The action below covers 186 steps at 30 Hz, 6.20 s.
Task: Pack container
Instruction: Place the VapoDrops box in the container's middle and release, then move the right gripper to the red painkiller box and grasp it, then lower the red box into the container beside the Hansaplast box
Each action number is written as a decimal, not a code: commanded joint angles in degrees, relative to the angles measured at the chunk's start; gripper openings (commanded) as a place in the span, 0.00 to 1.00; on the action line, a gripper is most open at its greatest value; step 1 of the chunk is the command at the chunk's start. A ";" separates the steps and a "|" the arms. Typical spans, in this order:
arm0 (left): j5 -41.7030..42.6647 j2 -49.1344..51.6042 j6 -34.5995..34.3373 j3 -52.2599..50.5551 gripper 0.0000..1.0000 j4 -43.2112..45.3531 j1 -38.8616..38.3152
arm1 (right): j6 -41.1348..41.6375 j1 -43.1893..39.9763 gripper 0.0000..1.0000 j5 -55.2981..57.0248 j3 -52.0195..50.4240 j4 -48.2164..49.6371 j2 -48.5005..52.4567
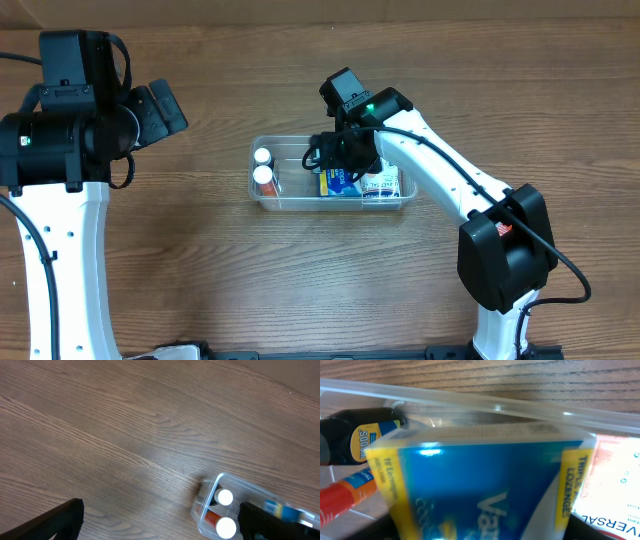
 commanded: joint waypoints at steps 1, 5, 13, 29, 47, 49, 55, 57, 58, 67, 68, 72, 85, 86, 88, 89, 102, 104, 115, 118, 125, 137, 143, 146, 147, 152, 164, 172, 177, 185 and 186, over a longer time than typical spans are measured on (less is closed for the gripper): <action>-0.76 0.09 1.36 0.22 1.00 -0.07 0.31 | 0.26 0.50 1.00 -0.37 -0.33 0.17 -0.09; -0.74 0.09 1.36 0.22 1.00 -0.07 0.31 | 0.26 0.50 1.00 -0.37 -0.33 0.17 -0.09; -0.74 0.09 1.55 0.22 1.00 -0.07 0.31 | 0.28 -1.62 1.00 11.10 4.55 -7.17 -4.59; -0.72 0.09 1.53 0.22 1.00 -0.33 0.31 | 13.73 -29.64 1.00 18.75 -0.96 -26.77 -33.53; -0.72 0.09 1.53 0.22 1.00 -0.33 0.31 | 1.42 -43.01 1.00 9.29 -43.50 0.17 -31.87; -0.72 0.09 1.53 0.22 1.00 -0.33 0.31 | 1.42 -43.01 1.00 9.29 -43.76 1.84 -29.16; -0.74 0.09 1.55 0.22 1.00 -0.37 0.31 | 1.42 -43.01 1.00 9.79 -43.76 5.70 -21.97; -0.74 0.09 1.55 0.22 1.00 -0.37 0.31 | 1.40 -43.01 1.00 10.16 -43.76 6.16 -20.20; -0.74 0.09 1.55 0.22 1.00 -0.37 0.31 | 1.42 -43.01 1.00 10.14 -43.76 6.34 -19.28; -0.74 0.09 1.55 0.22 1.00 -0.37 0.31 | 1.40 -43.01 1.00 10.14 -43.76 6.34 -16.96; -0.74 0.09 1.55 0.22 1.00 -0.37 0.31 | 1.40 -43.01 1.00 10.14 -43.76 6.36 -16.96; -0.74 0.09 1.55 0.22 1.00 -0.37 0.31 | -0.26 -43.01 1.00 10.16 -43.01 6.38 -17.46; -0.74 0.09 1.97 0.22 1.00 -0.20 0.31 | -1.79 -43.01 1.00 10.88 -41.72 0.20 -30.75; -0.74 0.09 1.97 0.22 1.00 -0.20 0.31 | -1.75 -43.01 1.00 11.93 -42.64 0.46 -30.75; -0.74 0.09 1.97 0.22 1.00 -0.20 0.31 | -1.09 -43.01 1.00 12.66 -45.33 2.56 -30.75; -0.74 0.09 1.99 0.22 1.00 -0.20 0.31 | -1.11 -43.01 1.00 12.68 -46.45 3.74 -30.75; -0.72 0.09 1.97 0.22 1.00 -0.24 0.31 | -1.36 -43.01 0.99 12.52 -53.59 15.78 -30.67; -0.72 0.09 1.99 0.22 1.00 -0.31 0.31 | -1.36 -43.01 0.99 12.52 -53.62 15.76 -30.67; -0.72 0.09 1.97 0.22 1.00 -0.39 0.31 | -1.36 -43.01 0.96 12.76 -56.30 17.53 -30.67; -0.72 0.09 1.99 0.22 1.00 -0.39 0.31 | -1.36 -43.01 0.98 12.72 -57.86 20.04 -30.67; -0.72 0.09 1.97 0.22 1.00 -0.39 0.31 | -1.33 -43.01 0.83 12.72 -57.83 21.75 -30.67; -0.70 0.09 1.97 0.22 1.00 -0.39 0.31 | -1.36 -42.95 0.63 10.08 -49.55 16.04 -30.97; -0.70 0.09 1.95 0.22 1.00 -0.39 0.31 | -3.82 -40.22 0.60 6.93 -34.53 6.86 -33.57; -0.70 0.09 1.95 0.22 1.00 -0.39 0.31 | -7.78 -34.47 0.60 4.59 -24.98 2.36 -34.58; -0.70 0.09 1.95 0.22 1.00 -0.39 0.31 | -8.55 -32.33 0.60 4.55 -22.56 1.18 -34.60; -0.70 0.09 1.95 0.22 1.00 -0.39 0.31 | -10.56 -17.14 0.62 4.79 -16.90 1.77 -34.53; -0.70 0.09 1.95 0.22 1.00 -0.57 0.31 | -10.34 -6.88 0.67 4.74 -17.11 4.96 -20.33; -0.70 0.09 1.95 0.22 1.00 -0.61 0.31 | -10.34 -6.88 0.67 4.76 -17.11 6.12 -12.44; -0.70 0.09 1.95 0.22 1.00 -0.61 0.31 | -10.34 -6.88 0.84 4.79 -17.11 7.58 -12.41; -0.70 0.09 1.97 0.22 1.00 -0.76 0.31 | -10.05 -6.88 1.00 6.78 -15.08 6.82 -14.10; -0.70 0.09 1.97 0.22 1.00 -0.87 0.31 | -9.77 -6.88 1.00 8.35 -13.79 6.21 -15.34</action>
